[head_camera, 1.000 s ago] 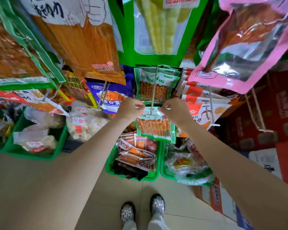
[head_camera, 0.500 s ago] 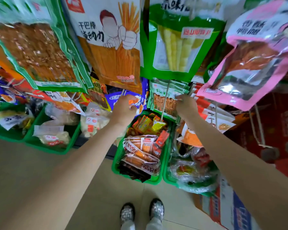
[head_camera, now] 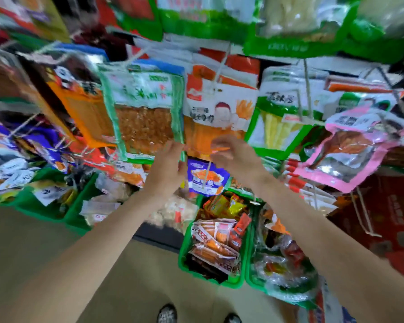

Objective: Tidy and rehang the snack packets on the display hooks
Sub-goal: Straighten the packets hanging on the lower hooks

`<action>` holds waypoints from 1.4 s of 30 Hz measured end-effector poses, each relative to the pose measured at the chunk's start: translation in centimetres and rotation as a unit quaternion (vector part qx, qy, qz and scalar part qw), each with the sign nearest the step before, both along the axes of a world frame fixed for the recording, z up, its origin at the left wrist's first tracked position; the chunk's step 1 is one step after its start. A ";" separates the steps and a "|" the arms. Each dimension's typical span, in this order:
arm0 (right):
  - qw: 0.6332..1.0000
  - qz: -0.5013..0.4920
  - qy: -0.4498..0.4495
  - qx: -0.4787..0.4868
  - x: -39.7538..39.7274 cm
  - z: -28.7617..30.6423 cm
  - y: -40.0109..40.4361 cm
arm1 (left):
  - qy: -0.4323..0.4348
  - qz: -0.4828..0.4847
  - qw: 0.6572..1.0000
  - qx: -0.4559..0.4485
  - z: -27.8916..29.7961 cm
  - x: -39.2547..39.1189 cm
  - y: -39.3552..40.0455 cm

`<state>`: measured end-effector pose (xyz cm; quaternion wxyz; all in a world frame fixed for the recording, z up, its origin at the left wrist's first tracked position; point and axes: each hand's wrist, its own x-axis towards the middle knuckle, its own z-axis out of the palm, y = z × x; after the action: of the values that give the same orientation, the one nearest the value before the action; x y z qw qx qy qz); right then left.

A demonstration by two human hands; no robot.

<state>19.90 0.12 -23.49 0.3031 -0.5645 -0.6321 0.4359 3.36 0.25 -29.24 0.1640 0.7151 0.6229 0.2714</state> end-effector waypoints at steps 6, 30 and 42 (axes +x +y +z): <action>0.993 -0.082 0.086 -0.028 -10.4 0.7 3.1 | 0.065 0.015 0.997 0.029 2.9 -9.5 -0.3; 0.979 0.101 0.177 0.006 -8.2 8.9 -1.6 | -0.114 -0.137 0.974 0.138 13.4 -10.8 1.1; 0.965 0.119 -0.109 -0.207 3.8 -5.7 -6.1 | -0.033 -0.281 0.914 -0.291 -2.9 2.9 -3.0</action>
<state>23.74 -5.96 -29.22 0.0550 -0.5796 -0.6200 0.5259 6.22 -2.73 -32.17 0.4550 0.7717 0.4422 0.0440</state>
